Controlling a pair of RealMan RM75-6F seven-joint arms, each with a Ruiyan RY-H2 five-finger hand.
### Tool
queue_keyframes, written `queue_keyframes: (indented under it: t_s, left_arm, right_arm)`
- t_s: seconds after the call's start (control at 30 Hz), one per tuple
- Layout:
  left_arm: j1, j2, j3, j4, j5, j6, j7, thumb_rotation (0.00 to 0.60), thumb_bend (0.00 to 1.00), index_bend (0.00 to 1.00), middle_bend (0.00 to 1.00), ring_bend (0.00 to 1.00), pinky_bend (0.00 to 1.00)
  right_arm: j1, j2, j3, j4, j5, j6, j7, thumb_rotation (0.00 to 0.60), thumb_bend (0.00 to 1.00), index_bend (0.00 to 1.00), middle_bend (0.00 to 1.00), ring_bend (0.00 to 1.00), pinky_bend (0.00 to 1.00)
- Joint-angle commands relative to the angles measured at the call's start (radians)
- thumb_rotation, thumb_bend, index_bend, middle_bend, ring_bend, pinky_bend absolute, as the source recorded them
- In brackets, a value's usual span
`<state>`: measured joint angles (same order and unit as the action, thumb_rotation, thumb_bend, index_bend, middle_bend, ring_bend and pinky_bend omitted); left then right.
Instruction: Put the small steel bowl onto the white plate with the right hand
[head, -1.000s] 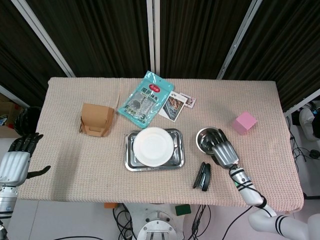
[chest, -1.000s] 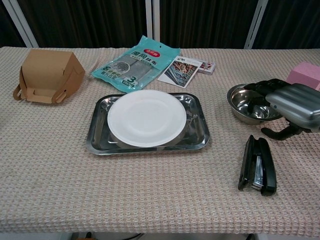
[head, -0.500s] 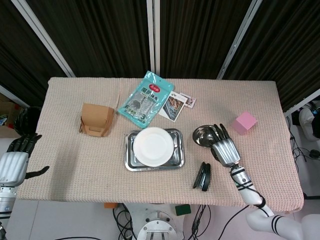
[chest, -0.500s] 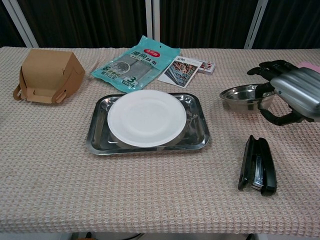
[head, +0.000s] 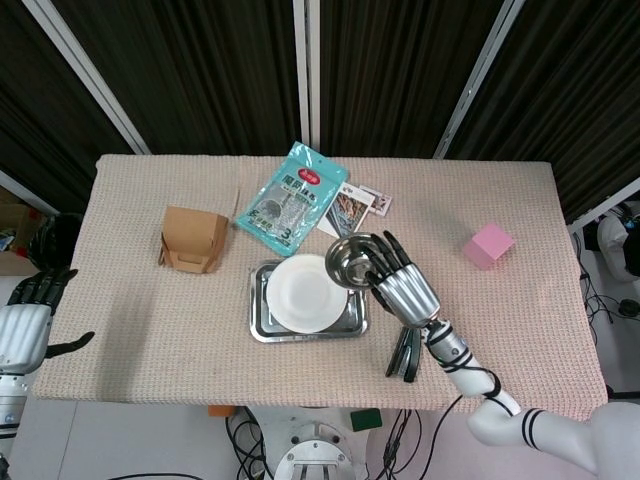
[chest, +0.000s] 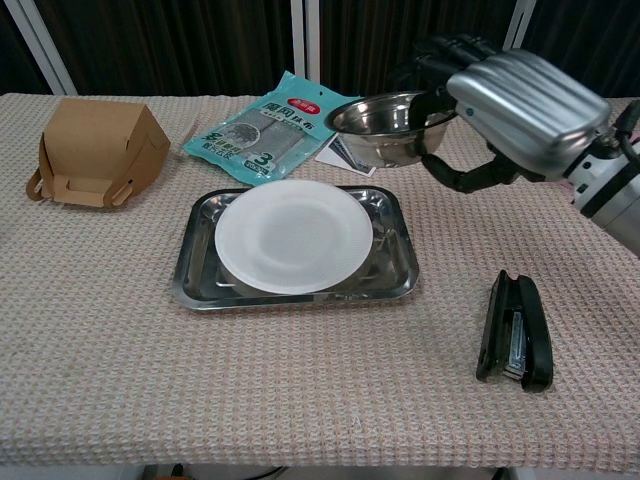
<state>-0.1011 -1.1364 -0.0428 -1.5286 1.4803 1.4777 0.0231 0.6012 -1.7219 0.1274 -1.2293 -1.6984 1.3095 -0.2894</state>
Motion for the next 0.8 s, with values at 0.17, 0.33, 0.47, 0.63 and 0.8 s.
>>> queue_keyframes:
  t_s: [0.17, 0.33, 0.47, 0.63, 0.8]
  left_arm:
    - [0.002, 0.006, 0.002, 0.004, -0.009, -0.010, -0.009, 0.518, 0.04, 0.14, 0.14, 0.10, 0.16]
    - [0.001, 0.010, -0.001, 0.014, -0.018, -0.020, -0.019, 0.567, 0.04, 0.15, 0.14, 0.10, 0.16]
    - [0.002, 0.009, -0.002, 0.020, -0.020, -0.020, -0.025, 0.572, 0.04, 0.15, 0.14, 0.10, 0.16]
    - [0.003, 0.004, -0.001, 0.022, -0.019, -0.019, -0.026, 0.576, 0.04, 0.15, 0.14, 0.10, 0.16]
    - [0.003, 0.002, 0.001, 0.027, -0.017, -0.022, -0.027, 0.575, 0.04, 0.15, 0.14, 0.10, 0.16]
  right_arm:
    - [0.081, -0.146, 0.008, 0.102, 0.001, -0.081, -0.025, 0.600, 0.62, 1.00, 0.13, 0.00, 0.00]
    - [0.108, -0.212, 0.012, 0.183, 0.009, -0.091, -0.004, 0.600, 0.62, 1.00, 0.13, 0.00, 0.00]
    - [0.133, -0.256, 0.011, 0.244, 0.013, -0.105, 0.031, 0.600, 0.62, 1.00, 0.13, 0.00, 0.00]
    - [0.156, -0.288, 0.003, 0.299, 0.012, -0.114, 0.062, 0.600, 0.62, 1.00, 0.14, 0.00, 0.00]
    - [0.171, -0.304, -0.013, 0.344, 0.013, -0.128, 0.088, 0.600, 0.59, 0.99, 0.14, 0.00, 0.00]
